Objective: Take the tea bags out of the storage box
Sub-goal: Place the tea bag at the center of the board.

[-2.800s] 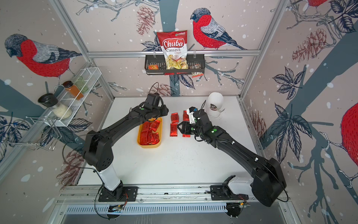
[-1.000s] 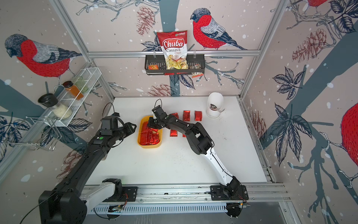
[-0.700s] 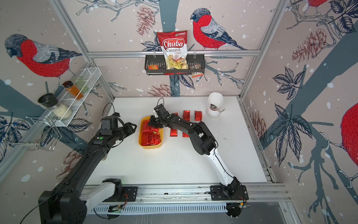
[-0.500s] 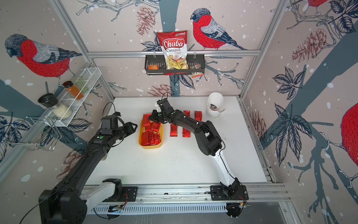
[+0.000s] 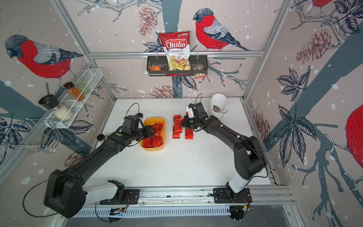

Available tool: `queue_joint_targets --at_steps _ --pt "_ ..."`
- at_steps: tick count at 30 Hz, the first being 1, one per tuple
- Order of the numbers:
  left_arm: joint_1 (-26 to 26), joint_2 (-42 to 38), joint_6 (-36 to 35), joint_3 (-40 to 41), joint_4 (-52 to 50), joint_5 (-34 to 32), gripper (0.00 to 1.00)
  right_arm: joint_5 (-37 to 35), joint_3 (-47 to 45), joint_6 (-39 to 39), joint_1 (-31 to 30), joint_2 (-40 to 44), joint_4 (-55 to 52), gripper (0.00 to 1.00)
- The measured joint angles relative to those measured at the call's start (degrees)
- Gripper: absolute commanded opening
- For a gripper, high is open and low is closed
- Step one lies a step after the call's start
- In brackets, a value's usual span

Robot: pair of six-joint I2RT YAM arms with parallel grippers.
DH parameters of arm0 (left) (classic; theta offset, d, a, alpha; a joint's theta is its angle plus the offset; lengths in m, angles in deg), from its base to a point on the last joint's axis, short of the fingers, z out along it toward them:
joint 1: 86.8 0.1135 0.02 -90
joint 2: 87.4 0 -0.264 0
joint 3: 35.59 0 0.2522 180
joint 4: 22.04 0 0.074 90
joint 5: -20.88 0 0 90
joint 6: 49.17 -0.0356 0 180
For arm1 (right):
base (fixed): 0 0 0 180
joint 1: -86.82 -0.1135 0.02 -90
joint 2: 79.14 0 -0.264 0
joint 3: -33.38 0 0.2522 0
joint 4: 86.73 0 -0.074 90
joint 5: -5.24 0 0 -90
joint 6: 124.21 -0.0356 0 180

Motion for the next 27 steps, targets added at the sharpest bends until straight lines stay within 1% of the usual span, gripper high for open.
queue_joint_targets --at_steps 4,8,10,15,21,27 --pt "-2.78 3.08 0.33 -1.14 1.68 -0.81 0.41 -6.29 -7.98 4.39 5.75 4.96 -3.91 0.0" --pt "-3.78 4.74 0.42 -1.97 2.84 -1.18 0.41 -10.01 -12.02 7.23 11.67 5.53 -5.7 0.0" --pt "-3.82 5.09 0.44 -2.32 3.08 -1.2 0.41 -11.13 -12.59 8.52 13.49 4.98 -5.88 0.0" --pt "-3.85 5.31 0.35 -2.45 3.04 -1.4 0.42 -11.1 -11.61 10.47 14.21 1.09 -5.55 0.0" --pt "-3.82 5.18 0.31 -0.66 3.28 -1.9 0.43 -10.51 -9.01 12.26 13.79 -2.58 -5.11 0.0" --pt "-1.86 5.18 0.26 0.22 3.26 -2.27 0.43 -10.45 -5.99 13.73 13.44 -7.08 -5.11 0.01"
